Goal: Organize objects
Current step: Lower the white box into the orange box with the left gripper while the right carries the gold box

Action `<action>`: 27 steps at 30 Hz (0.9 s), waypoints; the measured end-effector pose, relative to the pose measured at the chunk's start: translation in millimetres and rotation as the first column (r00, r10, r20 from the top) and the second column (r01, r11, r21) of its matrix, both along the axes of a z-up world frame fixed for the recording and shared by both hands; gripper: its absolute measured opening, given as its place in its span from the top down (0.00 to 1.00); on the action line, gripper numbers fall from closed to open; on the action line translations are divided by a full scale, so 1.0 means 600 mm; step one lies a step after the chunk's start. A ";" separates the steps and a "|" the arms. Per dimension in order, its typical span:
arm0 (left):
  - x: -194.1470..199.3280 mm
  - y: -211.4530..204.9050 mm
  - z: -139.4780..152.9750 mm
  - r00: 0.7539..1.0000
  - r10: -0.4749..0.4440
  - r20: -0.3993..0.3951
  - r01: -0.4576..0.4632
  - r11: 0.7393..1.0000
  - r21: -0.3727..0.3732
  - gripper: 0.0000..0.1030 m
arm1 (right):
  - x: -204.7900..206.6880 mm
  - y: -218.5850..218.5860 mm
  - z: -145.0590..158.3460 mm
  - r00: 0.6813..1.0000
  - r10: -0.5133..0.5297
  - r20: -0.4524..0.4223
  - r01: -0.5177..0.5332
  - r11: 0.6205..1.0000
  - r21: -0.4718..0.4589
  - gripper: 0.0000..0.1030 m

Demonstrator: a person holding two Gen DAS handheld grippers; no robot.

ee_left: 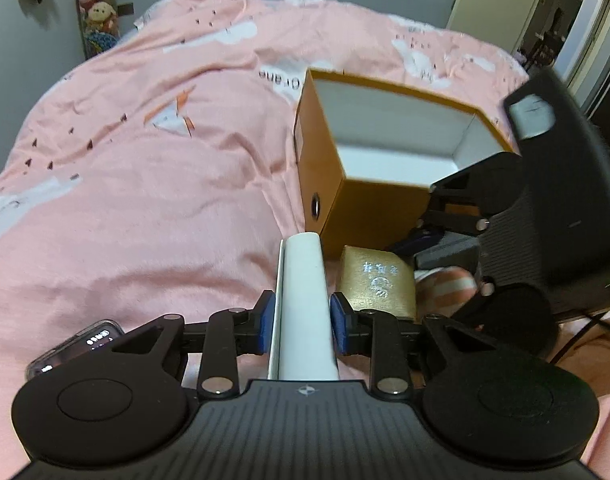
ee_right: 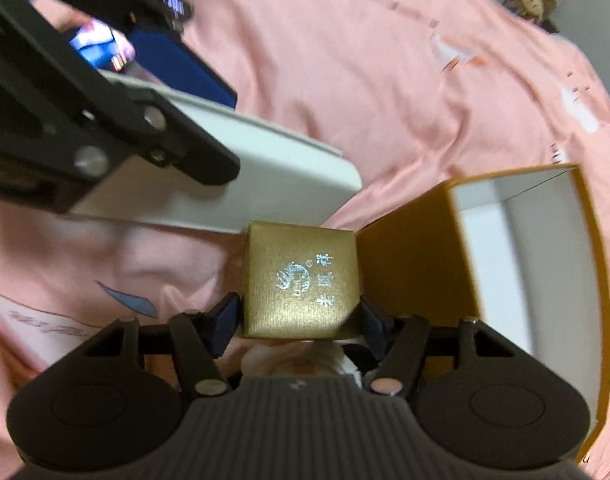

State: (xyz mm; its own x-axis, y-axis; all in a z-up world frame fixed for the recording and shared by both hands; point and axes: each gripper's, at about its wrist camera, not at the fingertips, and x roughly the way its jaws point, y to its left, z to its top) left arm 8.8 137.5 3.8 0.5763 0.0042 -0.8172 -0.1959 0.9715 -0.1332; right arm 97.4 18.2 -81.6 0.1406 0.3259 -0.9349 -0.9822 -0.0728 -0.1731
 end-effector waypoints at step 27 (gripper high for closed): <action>0.313 -0.131 0.020 0.969 -0.243 0.047 0.210 0.908 0.364 0.68 | 0.262 -0.125 0.100 0.853 -0.522 -0.005 0.516 0.842 0.156 0.37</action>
State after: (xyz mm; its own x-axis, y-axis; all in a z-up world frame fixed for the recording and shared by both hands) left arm 196.4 58.7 15.5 0.6666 0.1439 -0.7314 0.0313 0.9749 0.2203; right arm 254.6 -56.9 -21.3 0.3601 0.3285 -0.8732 -0.8623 0.4745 -0.1770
